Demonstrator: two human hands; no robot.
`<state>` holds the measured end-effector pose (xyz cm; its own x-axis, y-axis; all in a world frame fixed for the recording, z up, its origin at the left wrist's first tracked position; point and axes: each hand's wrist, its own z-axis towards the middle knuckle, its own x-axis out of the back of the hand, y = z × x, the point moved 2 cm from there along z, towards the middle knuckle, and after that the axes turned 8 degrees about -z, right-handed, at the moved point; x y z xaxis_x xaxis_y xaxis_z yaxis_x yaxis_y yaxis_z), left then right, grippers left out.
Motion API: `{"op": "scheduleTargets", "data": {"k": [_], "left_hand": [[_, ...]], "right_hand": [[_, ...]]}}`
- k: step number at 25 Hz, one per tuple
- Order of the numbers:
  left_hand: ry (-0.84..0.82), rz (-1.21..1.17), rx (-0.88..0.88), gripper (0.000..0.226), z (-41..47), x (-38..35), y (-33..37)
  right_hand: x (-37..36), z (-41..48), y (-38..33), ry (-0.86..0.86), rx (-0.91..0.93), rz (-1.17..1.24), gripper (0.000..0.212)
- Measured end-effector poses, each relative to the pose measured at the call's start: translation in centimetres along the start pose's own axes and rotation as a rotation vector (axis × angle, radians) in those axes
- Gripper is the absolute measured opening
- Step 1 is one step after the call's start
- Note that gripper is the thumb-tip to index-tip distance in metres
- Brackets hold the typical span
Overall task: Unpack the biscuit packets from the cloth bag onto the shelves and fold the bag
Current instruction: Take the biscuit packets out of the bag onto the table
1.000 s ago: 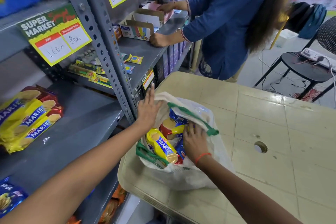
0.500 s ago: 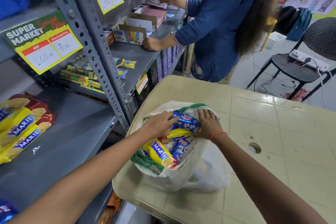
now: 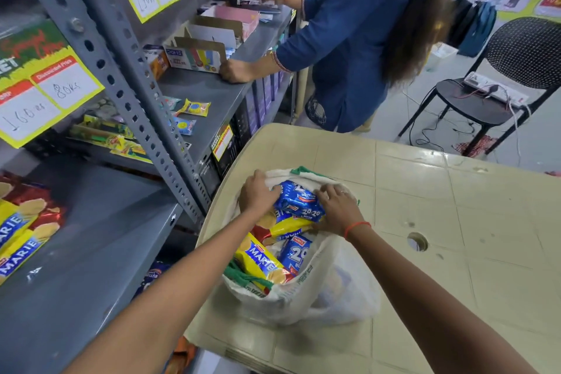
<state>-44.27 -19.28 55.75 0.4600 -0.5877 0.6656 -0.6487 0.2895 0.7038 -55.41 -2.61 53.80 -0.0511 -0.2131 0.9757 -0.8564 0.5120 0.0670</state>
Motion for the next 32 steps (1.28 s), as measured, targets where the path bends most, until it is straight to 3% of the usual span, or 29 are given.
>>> {"op": "scheduleTargets", "data": {"k": [3,5,10,13,17,20,22,23,25,27,30,32], "left_hand": [[0.043,-0.135,0.268,0.071,-1.7,-1.8,-0.4],[0.061,-0.176,0.319,0.075,-2.1,-2.5,-0.3],[0.138,-0.593,0.541,0.079,-3.7,-4.5,0.4],[0.138,-0.734,0.584,0.073,-4.2,-5.6,1.2],[0.179,-0.841,0.540,0.063,-4.0,-5.1,0.6],[0.206,-0.986,0.569,0.055,-4.7,-4.2,-0.8],[0.200,-1.098,0.600,0.047,-5.8,-3.4,-1.4],[0.177,-1.163,0.622,0.040,-6.5,-2.9,-1.7],[0.082,-1.241,0.679,0.028,-7.1,-1.5,-2.3],[0.012,-1.255,0.733,0.025,-7.7,0.4,-3.1],[-0.158,-1.205,0.807,0.030,-9.1,2.9,-4.1],[-0.257,-1.138,0.786,0.035,-10.1,3.5,-4.3]], "right_hand": [[-0.8,-0.1,-1.1,0.003,-0.005,0.000,0.076],[-1.0,-0.5,-1.5,0.008,-0.016,0.003,0.073],[-0.6,-0.8,-2.4,0.039,-0.081,0.001,0.065],[-0.2,-0.7,-2.6,0.033,-0.085,0.033,0.060],[0.4,-1.3,-0.2,-0.027,-0.132,0.285,0.076],[0.2,-2.6,1.1,-0.242,-0.156,0.206,0.098],[0.2,-3.5,0.8,-0.323,-0.130,0.248,0.098],[0.4,-4.0,0.5,-0.352,-0.090,0.350,0.093],[0.9,-4.9,0.0,-0.369,-0.052,0.782,0.070],[1.8,-5.9,-0.1,-0.296,-0.092,1.120,0.061],[3.3,-7.0,0.1,-0.072,-0.189,1.158,0.067],[3.7,-7.5,0.0,-0.070,-0.205,1.149,0.065]]}}
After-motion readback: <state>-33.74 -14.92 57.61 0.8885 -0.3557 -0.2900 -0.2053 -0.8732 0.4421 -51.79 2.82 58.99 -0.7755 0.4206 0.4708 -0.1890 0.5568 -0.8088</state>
